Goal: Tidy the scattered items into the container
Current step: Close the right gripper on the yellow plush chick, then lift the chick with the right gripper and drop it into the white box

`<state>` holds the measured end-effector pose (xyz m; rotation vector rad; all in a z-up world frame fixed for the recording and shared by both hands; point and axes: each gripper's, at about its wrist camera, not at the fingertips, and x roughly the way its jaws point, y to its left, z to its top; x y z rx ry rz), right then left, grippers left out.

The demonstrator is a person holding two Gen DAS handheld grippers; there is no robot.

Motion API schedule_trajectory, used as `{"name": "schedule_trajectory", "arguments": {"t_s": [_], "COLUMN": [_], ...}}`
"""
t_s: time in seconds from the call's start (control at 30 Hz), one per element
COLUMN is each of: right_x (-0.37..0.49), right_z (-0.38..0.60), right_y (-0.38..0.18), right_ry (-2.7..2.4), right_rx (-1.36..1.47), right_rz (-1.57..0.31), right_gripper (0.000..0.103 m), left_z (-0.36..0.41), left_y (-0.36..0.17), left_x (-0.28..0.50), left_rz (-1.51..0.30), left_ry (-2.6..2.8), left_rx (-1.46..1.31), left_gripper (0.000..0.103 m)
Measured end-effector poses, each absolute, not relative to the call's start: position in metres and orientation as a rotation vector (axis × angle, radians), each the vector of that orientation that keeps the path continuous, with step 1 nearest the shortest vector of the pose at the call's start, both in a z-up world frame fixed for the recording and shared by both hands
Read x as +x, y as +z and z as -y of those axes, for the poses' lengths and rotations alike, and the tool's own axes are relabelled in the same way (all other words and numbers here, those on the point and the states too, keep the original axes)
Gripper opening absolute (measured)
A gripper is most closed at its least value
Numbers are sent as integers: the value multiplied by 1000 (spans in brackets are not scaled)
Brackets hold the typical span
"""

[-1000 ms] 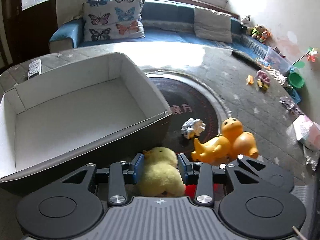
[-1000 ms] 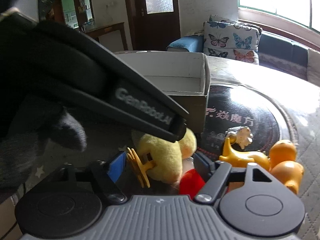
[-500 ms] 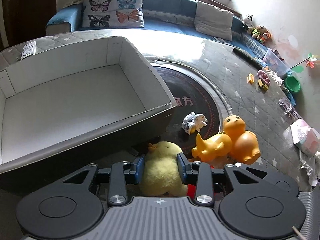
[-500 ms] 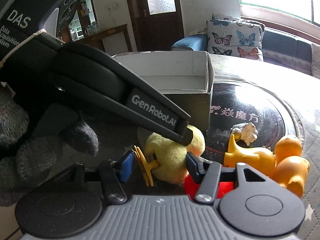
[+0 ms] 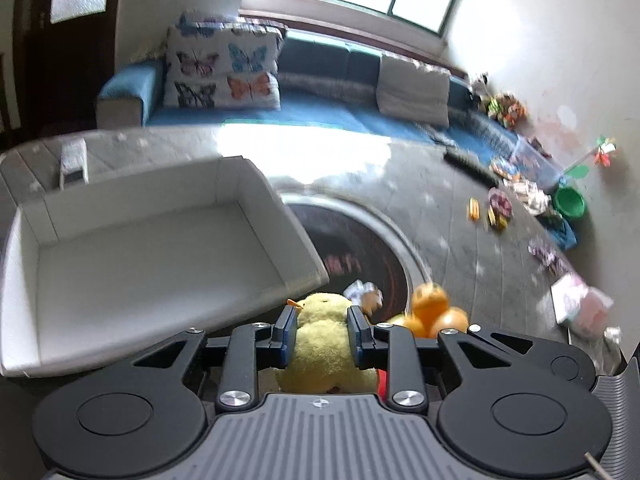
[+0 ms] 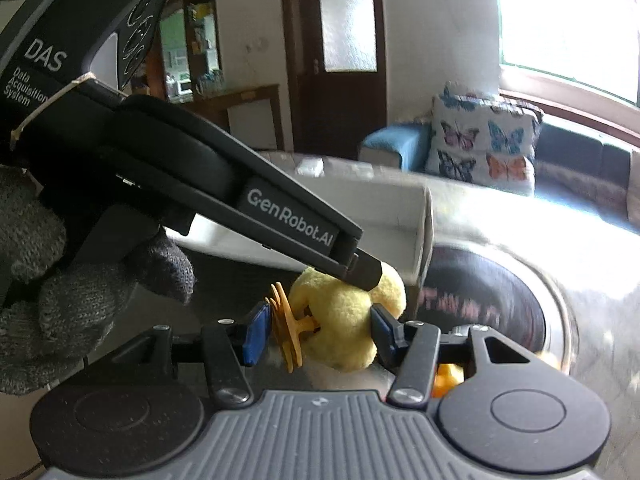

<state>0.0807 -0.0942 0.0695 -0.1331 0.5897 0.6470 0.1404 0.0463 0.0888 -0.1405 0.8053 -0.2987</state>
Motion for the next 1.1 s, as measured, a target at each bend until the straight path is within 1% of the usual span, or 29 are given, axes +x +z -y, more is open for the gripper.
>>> {"name": "schedule_trajectory", "arguments": {"t_s": [0.13, 0.3, 0.43, 0.57, 0.73, 0.87, 1.1], "right_x": [107, 147, 180, 205, 216, 218, 216], "right_z": [82, 63, 51, 42, 34, 32, 36], "right_y": [76, 81, 80, 71, 53, 42, 36], "right_ry": [689, 737, 762, 782, 779, 761, 730], "right_rx": [-166, -206, -222, -250, -267, -284, -293], "right_rz": [-554, -535, -550, -589, -640, -679, -694], "right_gripper": [54, 54, 54, 54, 54, 54, 54], "left_z": [-60, -76, -87, -95, -100, -101, -98], "left_y": [100, 101, 95, 78, 57, 44, 34], "left_x": [158, 192, 219, 240, 255, 261, 262], "left_rz": [-776, -771, -780, -812, -853, -871, -885], "left_ry": [-259, -213, -186, -171, -167, -175, -187], "left_rx": [-171, -216, -257, -295, -334, -364, -385], "left_gripper": [28, 27, 25, 22, 21, 18, 18]}}
